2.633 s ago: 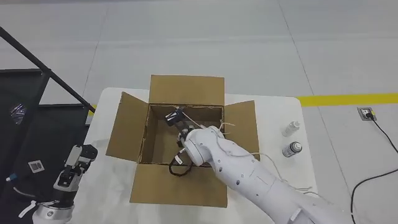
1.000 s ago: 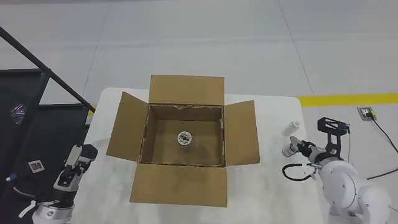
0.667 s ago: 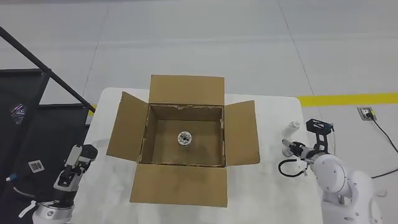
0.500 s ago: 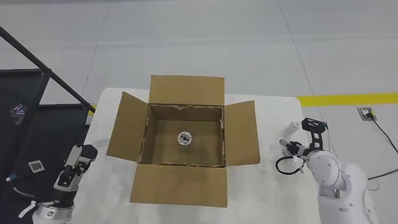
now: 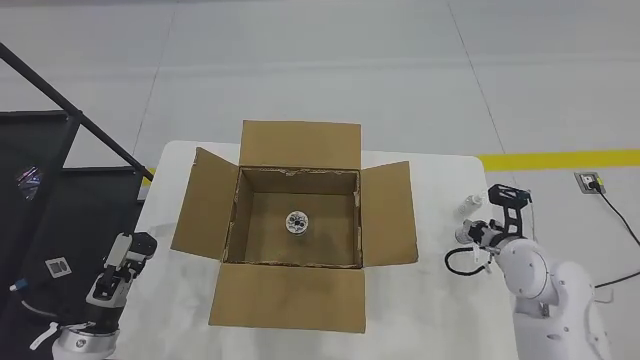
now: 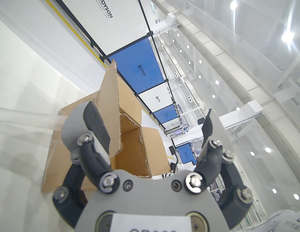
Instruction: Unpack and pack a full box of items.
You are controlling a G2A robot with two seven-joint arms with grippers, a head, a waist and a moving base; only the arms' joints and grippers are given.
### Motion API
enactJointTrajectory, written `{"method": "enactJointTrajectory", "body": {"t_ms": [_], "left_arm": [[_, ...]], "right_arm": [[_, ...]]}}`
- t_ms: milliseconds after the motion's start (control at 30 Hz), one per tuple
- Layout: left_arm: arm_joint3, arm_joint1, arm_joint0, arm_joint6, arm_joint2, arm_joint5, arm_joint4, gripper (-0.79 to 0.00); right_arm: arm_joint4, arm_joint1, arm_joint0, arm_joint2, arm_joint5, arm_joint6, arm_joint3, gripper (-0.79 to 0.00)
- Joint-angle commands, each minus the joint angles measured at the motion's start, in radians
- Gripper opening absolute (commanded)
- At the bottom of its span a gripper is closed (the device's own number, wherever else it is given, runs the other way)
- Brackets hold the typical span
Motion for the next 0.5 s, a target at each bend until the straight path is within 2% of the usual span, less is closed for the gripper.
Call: {"method": "enactJointTrajectory", "body": {"t_ms": [0,133,233,333,467], "left_arm": [[0.000,0.000,0.000,0.000,0.000,0.000,0.000,0.000],[0.000,0.000,0.000,0.000,0.000,0.000,0.000,0.000],[0.000,0.000,0.000,0.000,0.000,0.000,0.000,0.000],[0.000,0.000,0.000,0.000,0.000,0.000,0.000,0.000],[0.000,0.000,0.000,0.000,0.000,0.000,0.000,0.000]], "right_arm": [[-0.003,-0.002,-0.034,-0.039,-0.002,0.002,-0.149,-0.785],[-0.016,-0.007,-0.090,-0.163,-0.027,-0.025,-0.429,-0.785],[-0.019,-0.012,-0.071,-0.289,-0.064,-0.060,-0.500,-0.785],[-0.020,-0.022,-0.001,-0.436,-0.098,-0.067,-0.445,-0.785],[-0.021,-0.046,0.158,-0.605,-0.089,-0.037,-0.238,-0.785]]}}
